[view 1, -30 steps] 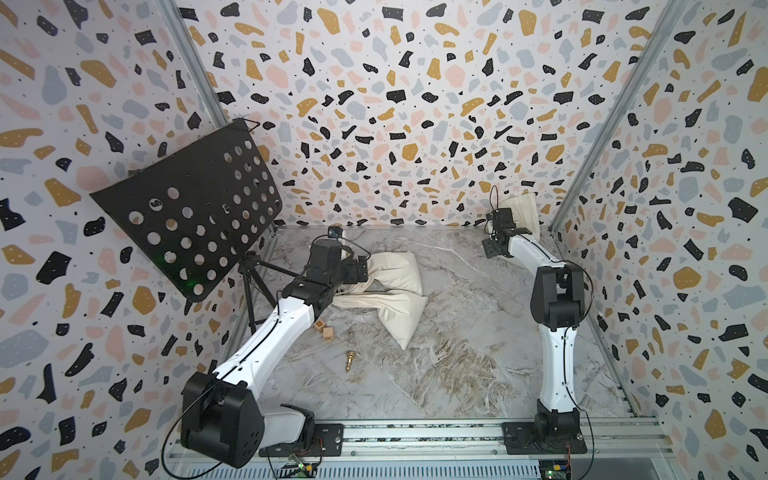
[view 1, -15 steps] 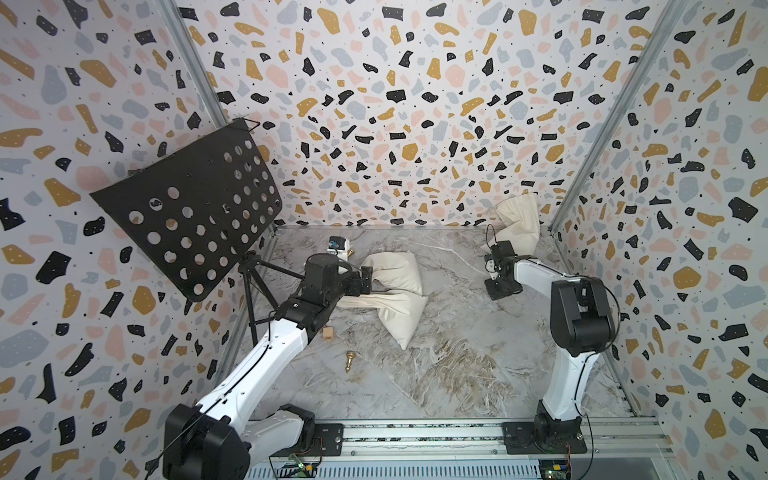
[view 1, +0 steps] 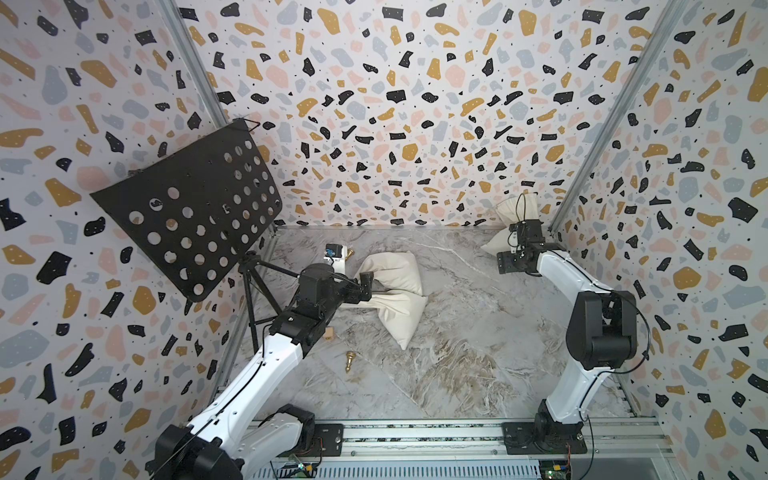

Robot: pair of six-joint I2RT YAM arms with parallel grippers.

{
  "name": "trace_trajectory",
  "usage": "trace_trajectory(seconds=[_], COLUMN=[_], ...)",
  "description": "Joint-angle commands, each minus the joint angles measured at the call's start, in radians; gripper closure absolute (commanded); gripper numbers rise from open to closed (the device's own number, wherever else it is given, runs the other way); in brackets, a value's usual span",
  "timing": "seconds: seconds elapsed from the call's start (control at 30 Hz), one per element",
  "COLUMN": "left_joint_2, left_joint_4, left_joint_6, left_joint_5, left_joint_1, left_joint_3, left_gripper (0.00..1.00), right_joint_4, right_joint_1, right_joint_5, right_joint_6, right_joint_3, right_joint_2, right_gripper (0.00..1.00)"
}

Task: Close the soil bag
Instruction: Move the soil bag to the center of the board.

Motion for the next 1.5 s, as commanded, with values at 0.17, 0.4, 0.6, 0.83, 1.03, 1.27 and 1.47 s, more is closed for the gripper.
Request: trace_trajectory(seconds=[0.17, 0.4, 0.6, 0.83, 1.03, 1.27, 1.47], left_joint_2=[0.043, 0.116, 0.148, 0.128, 0.092, 0.055, 0.020], left_joint_4=[0.073, 0.074, 0.076, 0.095, 0.117, 0.161, 0.151], left_joint_6=[-0.014, -0.019, -0.024, -0.035, -0.053, -0.093, -0.096], left_joint_5=[0.030, 0.046, 0.062, 0.085, 0.124, 0.180, 0.167], left_joint_1=[-0.006, -0.006, -0.006, -0.006, -0.008, -0.008, -0.009], left_joint_3=[-0.003, 0.029, 0.049, 0.034, 0.007, -0.042, -0.071], left_gripper=[0.00, 0.00, 0.00, 0.00, 0.00, 0.00, 0.00], right_joint_4=[0.033, 0.027, -0.061, 0.056, 0.126, 0.330, 0.293], right_joint_1=[-0.128, -0.185, -0.185, -0.168, -0.037, 0.183, 0.316], right_joint_5=[-0.098, -0.333, -0.550, -0.623, -0.606, -0.626, -0.508], right_joint_6=[0.159, 0.172, 0.155, 0.075, -0.012, 0.068, 0.238], right_joint_3=[0.241, 0.420, 0.466, 0.147, -0.147, -0.465, -0.699], right_joint_2=[0.215, 0.394, 0.501, 0.313, 0.047, -0.191, -0.359], right_gripper=[0.00, 0.01, 0.30, 0.98, 1.00, 1.00, 0.91])
